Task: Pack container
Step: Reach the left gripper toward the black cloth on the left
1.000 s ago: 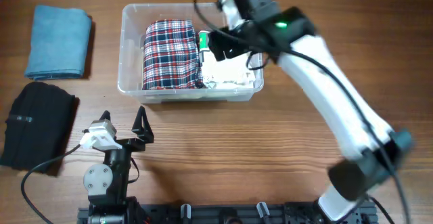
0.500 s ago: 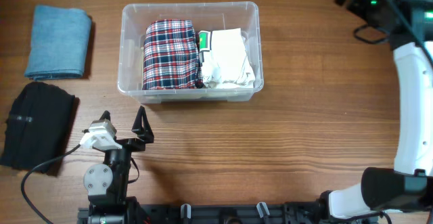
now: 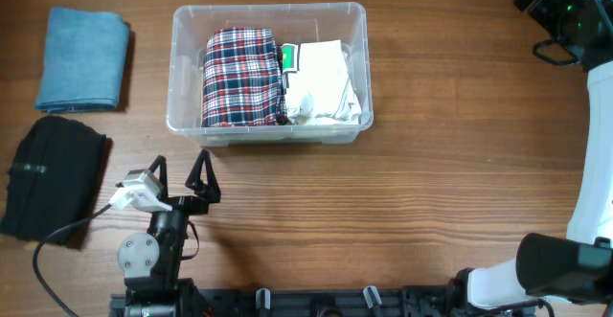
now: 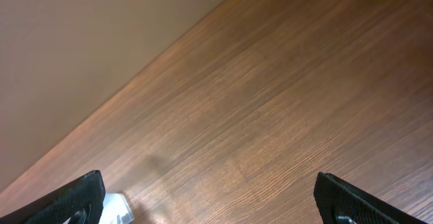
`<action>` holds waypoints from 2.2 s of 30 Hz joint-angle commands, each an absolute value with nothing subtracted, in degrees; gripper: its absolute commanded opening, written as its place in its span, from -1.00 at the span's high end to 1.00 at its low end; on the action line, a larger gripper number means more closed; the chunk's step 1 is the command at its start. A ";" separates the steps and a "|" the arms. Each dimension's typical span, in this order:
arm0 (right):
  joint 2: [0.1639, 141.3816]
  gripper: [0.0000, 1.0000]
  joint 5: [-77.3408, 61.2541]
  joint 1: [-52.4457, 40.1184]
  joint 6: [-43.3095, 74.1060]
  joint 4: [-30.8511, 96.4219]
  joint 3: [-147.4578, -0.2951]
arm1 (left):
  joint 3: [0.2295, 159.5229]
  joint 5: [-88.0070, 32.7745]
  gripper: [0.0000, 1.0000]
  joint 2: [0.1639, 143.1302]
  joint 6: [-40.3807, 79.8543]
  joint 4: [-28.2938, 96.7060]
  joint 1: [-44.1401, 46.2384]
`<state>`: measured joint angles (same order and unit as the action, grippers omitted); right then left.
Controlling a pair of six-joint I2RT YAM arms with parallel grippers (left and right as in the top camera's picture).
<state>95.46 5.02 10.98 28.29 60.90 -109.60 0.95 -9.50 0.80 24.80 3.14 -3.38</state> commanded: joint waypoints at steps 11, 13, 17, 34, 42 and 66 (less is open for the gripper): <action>95.68 -0.99 5.58 11.11 28.91 61.06 -109.38 | 58.61 3.38 -1.00 33.45 15.27 54.39 -3.16; 95.68 -0.99 5.58 11.11 28.88 61.06 -109.38 | 65.52 7.51 -1.00 42.54 11.29 62.63 -3.16; 95.68 -1.00 5.58 11.11 28.88 61.06 -109.38 | 66.74 21.17 -0.99 54.06 8.29 68.66 -3.16; 95.68 -0.99 5.58 11.11 28.88 61.06 -109.38 | 66.70 29.61 -1.00 79.09 -1.10 65.04 -16.73; 95.68 -0.99 5.58 11.11 28.88 61.06 -109.38 | 66.37 22.85 -0.99 81.49 -17.37 55.79 -23.42; 95.68 -0.99 5.58 11.11 28.88 61.06 -109.38 | 53.84 46.61 -0.99 106.67 -34.57 26.33 -22.65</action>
